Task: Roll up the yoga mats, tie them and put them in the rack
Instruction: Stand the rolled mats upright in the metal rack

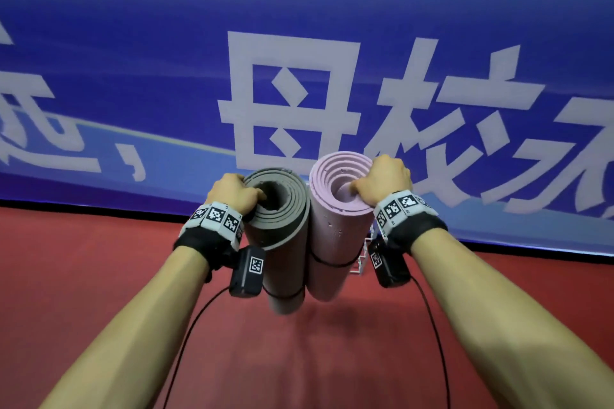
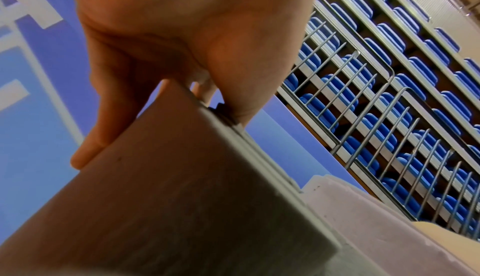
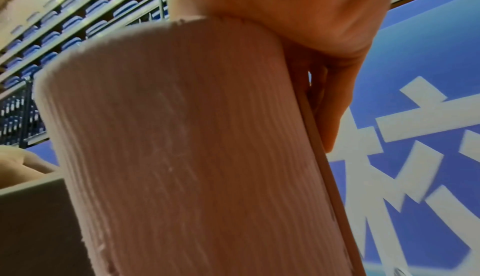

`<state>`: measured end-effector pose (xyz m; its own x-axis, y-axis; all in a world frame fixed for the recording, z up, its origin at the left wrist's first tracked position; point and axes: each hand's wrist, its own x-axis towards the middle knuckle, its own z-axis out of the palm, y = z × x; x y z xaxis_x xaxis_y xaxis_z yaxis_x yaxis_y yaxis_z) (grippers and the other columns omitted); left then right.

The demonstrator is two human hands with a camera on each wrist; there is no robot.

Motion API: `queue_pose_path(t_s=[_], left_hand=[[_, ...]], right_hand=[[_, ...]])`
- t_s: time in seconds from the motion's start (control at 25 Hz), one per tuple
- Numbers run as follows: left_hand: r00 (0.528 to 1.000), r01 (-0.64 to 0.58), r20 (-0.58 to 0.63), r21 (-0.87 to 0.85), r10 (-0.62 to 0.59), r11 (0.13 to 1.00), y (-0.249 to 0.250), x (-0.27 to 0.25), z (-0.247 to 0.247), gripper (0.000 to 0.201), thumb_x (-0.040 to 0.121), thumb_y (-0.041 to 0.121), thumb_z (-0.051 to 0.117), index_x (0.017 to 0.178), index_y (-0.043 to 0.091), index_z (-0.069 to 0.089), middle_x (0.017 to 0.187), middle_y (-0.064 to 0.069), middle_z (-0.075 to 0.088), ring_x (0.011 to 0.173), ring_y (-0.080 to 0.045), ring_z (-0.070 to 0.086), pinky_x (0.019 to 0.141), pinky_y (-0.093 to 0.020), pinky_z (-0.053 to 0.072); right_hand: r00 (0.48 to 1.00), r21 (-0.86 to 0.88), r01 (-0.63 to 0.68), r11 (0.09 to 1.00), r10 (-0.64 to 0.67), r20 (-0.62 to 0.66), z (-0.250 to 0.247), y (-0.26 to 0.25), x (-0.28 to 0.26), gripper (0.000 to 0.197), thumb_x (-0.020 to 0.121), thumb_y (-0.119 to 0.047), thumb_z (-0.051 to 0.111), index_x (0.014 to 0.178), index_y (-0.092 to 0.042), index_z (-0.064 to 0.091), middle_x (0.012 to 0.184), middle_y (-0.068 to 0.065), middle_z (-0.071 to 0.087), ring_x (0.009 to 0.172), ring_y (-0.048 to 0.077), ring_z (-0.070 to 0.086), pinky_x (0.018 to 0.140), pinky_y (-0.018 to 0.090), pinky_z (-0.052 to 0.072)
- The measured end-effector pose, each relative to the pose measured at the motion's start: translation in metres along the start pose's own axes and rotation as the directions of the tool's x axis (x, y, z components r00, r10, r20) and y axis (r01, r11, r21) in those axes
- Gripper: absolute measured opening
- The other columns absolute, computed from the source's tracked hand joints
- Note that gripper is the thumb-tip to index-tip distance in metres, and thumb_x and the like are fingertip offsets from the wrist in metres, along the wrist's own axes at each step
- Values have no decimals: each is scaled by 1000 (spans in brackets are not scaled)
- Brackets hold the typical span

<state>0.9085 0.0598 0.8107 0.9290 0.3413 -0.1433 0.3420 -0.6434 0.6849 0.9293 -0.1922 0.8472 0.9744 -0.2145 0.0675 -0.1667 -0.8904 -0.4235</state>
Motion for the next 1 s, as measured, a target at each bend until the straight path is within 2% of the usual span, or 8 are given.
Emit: queue_pose_path(t_s=[0.16,0.24,0.4,0.48,0.6,0.72,0.88,1.0], left_hand=[[995,-48,-84,-30,45,998,52,92,-11,20,71,31,80,75,16,67,86,-10,70,89,-32,65,73,-33,51],[989,-75,-129,-61,66,995,78,129,-18,23,70,31,81,80,13,70,86,-10,71,88,-32,65,77,-37,55],[983,-82,-172,-105,63,991,119,192,-23,25,71,32,81,88,15,73,90,-9,72,90,-30,66,78,-36,55],[980,-79,-193,-114,55,990,132,219,-21,24,72,32,81,87,15,73,89,-8,72,89,-29,65,72,-32,50],[983,-69,-180,-141,43,988,145,257,-14,20,73,30,80,84,15,71,85,-7,70,86,-28,65,67,-29,47],[986,-90,-153,-112,72,990,150,302,-4,17,76,28,78,83,15,69,84,-7,69,83,-27,63,61,-28,45],[993,-80,-93,-77,73,994,144,362,15,19,76,32,77,87,18,69,85,-6,69,86,-29,63,78,-36,52],[996,-75,-44,-64,72,995,131,401,29,21,75,32,77,92,21,69,86,-2,70,87,-27,64,80,-37,54]], right_hand=[[996,28,67,997,-65,-63,-21,-39,110,36,71,-28,85,82,-10,56,87,9,58,80,30,52,63,33,44],[993,38,92,995,-89,-81,-36,-57,152,41,67,-31,89,83,-11,57,86,8,58,82,31,54,65,32,43],[989,49,114,992,-108,-102,-54,-85,225,48,61,-33,92,85,-11,56,88,8,54,100,33,59,67,32,43],[990,80,100,992,-91,-109,-53,-96,256,50,61,-33,93,84,-11,55,87,7,51,102,34,59,69,34,44],[991,101,80,992,-68,-111,-43,-105,293,51,61,-33,94,84,-10,54,87,6,50,97,32,58,70,35,45],[994,111,38,993,-26,-108,-20,-110,334,47,63,-30,92,78,-10,53,82,5,51,85,29,51,67,34,43],[998,83,-14,996,20,-66,14,-123,386,43,64,-28,90,74,-12,51,82,7,52,83,29,51,64,32,41],[998,76,-53,996,56,-28,45,-128,416,41,67,-25,88,73,-11,50,80,6,51,80,29,51,62,32,43]])
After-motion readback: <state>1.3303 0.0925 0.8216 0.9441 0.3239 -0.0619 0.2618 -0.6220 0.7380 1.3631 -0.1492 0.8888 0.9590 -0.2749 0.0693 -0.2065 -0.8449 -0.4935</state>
